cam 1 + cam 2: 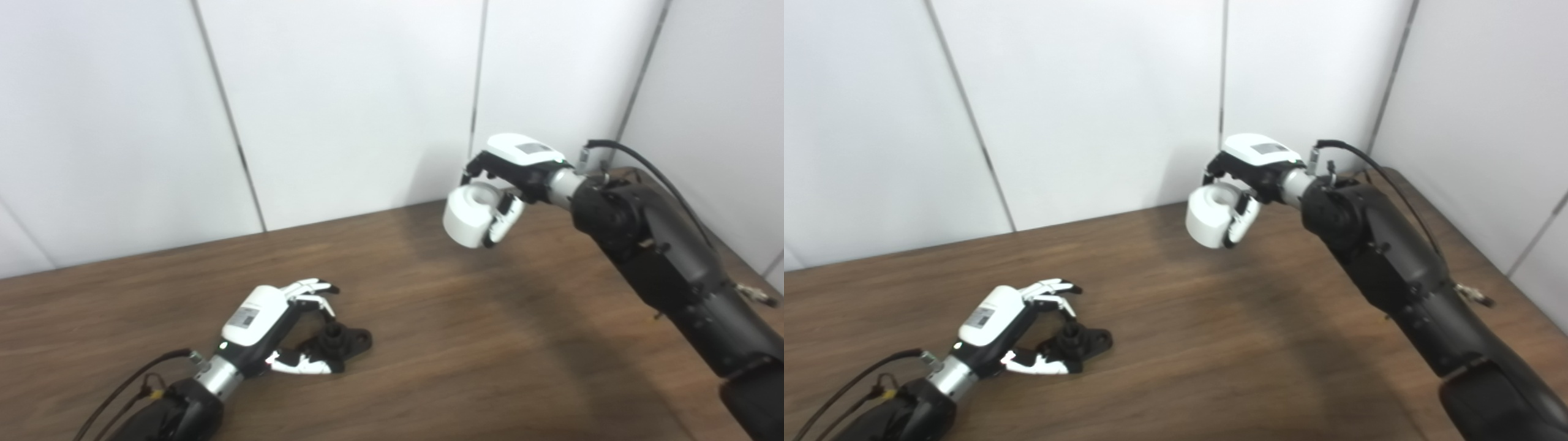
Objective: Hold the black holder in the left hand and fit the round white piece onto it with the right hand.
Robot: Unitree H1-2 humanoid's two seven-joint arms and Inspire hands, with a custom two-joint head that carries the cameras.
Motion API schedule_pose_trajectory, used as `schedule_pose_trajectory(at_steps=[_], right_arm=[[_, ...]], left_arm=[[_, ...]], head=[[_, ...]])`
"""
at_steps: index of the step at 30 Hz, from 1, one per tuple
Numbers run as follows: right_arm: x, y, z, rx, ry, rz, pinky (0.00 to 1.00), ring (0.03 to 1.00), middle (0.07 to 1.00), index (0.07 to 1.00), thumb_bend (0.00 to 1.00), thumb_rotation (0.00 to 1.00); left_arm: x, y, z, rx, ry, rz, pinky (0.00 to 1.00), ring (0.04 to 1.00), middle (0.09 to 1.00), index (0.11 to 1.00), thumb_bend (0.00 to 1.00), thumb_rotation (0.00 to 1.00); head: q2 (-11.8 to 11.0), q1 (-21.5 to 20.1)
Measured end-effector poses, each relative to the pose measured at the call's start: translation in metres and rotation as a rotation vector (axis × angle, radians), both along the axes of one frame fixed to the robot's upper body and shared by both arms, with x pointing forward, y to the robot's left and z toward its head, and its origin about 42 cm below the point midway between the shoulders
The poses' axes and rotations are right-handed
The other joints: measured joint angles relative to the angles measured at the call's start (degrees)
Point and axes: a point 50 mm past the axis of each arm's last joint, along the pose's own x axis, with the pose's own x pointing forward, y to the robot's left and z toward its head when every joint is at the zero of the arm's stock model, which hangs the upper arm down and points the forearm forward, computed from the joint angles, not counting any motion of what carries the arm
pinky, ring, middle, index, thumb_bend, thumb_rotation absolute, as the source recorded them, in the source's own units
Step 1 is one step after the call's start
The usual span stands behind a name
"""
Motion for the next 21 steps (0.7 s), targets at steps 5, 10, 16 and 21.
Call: schedule_pose_trajectory(at_steps=[5, 10, 16, 21], right_arm=[[-0.006, 0.003, -0.002, 0.014, 0.015, 0.021, 0.71, 0.786, 0.746, 0.483, 0.52, 0.13], [-0.016, 0.011, -0.010, 0.038, 0.036, 0.057, 0.72, 0.799, 0.755, 0.483, 0.52, 0.13], [-0.021, 0.024, -0.015, 0.074, 0.041, 0.103, 0.70, 0.790, 0.748, 0.482, 0.52, 0.13], [-0.025, 0.032, -0.013, 0.072, 0.034, 0.135, 0.67, 0.776, 0.750, 0.481, 0.52, 0.14]], left_arm=[[-0.001, -0.002, 0.000, -0.002, 0.004, 0.005, 0.70, 0.860, 0.821, 0.490, 0.52, 0.08], [0.000, -0.005, 0.001, -0.008, 0.004, 0.008, 0.68, 0.858, 0.822, 0.490, 0.52, 0.08], [0.000, -0.008, 0.001, -0.007, 0.002, 0.009, 0.69, 0.844, 0.815, 0.490, 0.52, 0.08], [0.001, -0.013, 0.002, -0.012, 0.009, 0.011, 0.69, 0.852, 0.819, 0.490, 0.52, 0.08]], head=[[0.4, 2.9], [0.7, 4.8], [1.1, 6.2], [1.2, 7.2]])
